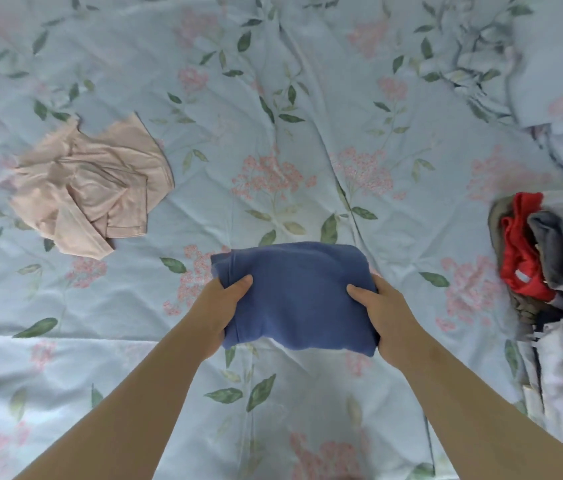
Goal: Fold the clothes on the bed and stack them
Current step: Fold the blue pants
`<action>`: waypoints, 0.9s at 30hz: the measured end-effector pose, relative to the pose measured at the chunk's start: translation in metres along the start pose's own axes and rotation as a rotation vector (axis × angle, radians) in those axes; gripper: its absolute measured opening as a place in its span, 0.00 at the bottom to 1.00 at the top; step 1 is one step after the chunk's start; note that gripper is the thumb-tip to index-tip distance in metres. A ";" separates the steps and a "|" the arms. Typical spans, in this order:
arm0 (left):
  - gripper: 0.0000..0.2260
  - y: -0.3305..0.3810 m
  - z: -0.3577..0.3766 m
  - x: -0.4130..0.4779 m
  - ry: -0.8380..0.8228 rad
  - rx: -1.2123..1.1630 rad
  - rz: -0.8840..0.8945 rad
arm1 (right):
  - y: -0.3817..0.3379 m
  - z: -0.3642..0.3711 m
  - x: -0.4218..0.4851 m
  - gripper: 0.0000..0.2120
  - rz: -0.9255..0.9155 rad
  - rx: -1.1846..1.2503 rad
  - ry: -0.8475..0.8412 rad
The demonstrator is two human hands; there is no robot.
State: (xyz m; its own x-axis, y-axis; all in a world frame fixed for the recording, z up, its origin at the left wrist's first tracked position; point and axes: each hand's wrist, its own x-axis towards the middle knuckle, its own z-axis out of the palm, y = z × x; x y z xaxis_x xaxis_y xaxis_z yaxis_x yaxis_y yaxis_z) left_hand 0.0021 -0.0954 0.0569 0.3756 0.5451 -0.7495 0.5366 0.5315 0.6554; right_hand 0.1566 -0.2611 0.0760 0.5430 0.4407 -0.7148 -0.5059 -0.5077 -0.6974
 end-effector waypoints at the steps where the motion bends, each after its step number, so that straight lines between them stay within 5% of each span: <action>1: 0.15 0.004 0.001 -0.011 -0.005 -0.010 0.030 | -0.004 -0.003 -0.013 0.09 -0.019 0.028 0.010; 6: 0.09 0.028 0.020 -0.062 -0.076 -0.040 0.172 | -0.013 -0.031 -0.068 0.10 -0.099 0.160 0.086; 14: 0.14 0.044 0.097 -0.115 -0.165 0.006 0.282 | -0.011 -0.115 -0.117 0.12 -0.179 0.270 0.176; 27: 0.16 0.032 0.350 -0.184 -0.253 -0.110 0.311 | -0.020 -0.370 -0.158 0.11 -0.248 0.219 0.279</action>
State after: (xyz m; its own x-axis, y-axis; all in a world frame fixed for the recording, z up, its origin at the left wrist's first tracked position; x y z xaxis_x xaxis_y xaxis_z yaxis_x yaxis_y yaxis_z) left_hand 0.2145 -0.4051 0.1832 0.6882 0.5215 -0.5044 0.2897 0.4399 0.8500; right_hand 0.3286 -0.5945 0.2226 0.8112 0.2969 -0.5037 -0.4513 -0.2297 -0.8623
